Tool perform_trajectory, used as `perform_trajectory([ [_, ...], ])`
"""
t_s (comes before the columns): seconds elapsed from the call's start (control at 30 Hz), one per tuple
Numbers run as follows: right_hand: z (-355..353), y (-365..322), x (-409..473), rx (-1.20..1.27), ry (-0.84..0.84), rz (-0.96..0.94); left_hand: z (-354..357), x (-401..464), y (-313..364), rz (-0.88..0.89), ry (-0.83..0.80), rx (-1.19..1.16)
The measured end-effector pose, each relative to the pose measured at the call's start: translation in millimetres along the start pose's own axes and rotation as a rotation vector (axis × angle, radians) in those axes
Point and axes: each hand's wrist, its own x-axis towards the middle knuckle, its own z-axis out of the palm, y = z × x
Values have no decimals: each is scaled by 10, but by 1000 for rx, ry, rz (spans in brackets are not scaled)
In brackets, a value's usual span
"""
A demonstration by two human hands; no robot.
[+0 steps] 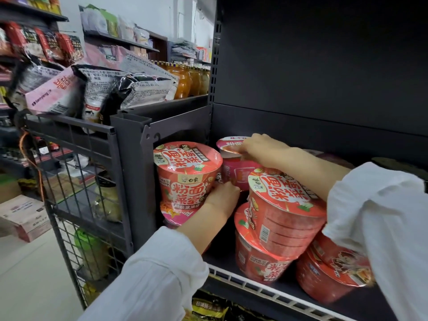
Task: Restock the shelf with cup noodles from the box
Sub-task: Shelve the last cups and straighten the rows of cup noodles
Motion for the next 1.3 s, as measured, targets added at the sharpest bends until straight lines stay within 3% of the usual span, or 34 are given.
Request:
perform_trajectory([
  [0.1, 89, 329, -111, 350, 59, -103, 13, 2, 6, -13, 23, -30],
  [0.2, 134, 473, -123, 417, 37, -97, 17, 1, 4, -28, 46, -87],
  [0.37, 32, 262, -21, 261, -29, 3, 11, -4, 16, -52, 5, -134],
  [0.5, 78, 79, 17, -13, 44, -88, 9, 6, 12, -58, 3, -156],
  [0.73, 211, 275, -33, 287, 241, -148, -10, 15, 12, -79, -36, -160],
  [0.97, 188, 251, -10, 204, 138, -126, -40, -39, 68, -91, -98, -23],
  [1.3, 161, 256, 7, 316, 108, -105, 79, -108, 46, -63, -143, -121],
])
